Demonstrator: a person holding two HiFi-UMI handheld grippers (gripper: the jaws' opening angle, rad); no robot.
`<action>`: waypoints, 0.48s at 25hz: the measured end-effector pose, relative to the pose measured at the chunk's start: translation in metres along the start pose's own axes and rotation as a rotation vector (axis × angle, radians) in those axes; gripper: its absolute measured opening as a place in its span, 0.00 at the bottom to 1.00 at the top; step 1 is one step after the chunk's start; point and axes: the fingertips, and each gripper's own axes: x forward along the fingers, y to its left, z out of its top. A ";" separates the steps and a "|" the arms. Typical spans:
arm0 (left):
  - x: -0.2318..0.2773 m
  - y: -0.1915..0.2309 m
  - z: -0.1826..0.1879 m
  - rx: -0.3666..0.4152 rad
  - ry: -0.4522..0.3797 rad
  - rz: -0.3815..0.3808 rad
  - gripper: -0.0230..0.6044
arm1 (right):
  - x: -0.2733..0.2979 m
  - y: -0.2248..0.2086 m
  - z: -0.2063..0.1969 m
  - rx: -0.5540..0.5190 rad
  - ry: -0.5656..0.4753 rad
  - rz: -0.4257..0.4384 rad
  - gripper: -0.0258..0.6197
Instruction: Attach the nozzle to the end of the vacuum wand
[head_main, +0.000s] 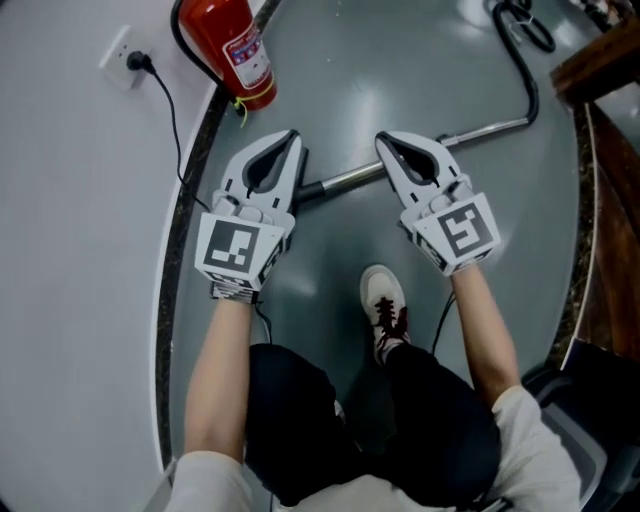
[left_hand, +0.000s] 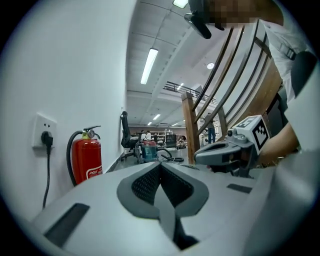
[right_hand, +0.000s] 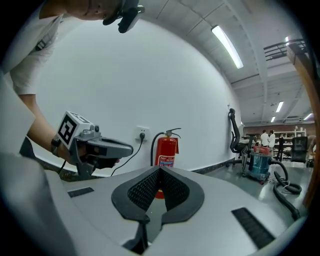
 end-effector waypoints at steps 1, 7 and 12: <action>-0.003 -0.001 0.006 0.014 -0.005 -0.007 0.04 | 0.000 -0.001 0.012 -0.005 -0.009 -0.002 0.08; -0.005 0.007 0.064 0.042 -0.012 0.014 0.04 | 0.003 -0.014 0.096 -0.035 -0.053 -0.017 0.08; -0.003 0.006 0.141 0.062 -0.001 0.038 0.04 | -0.005 -0.029 0.179 -0.018 -0.101 -0.013 0.08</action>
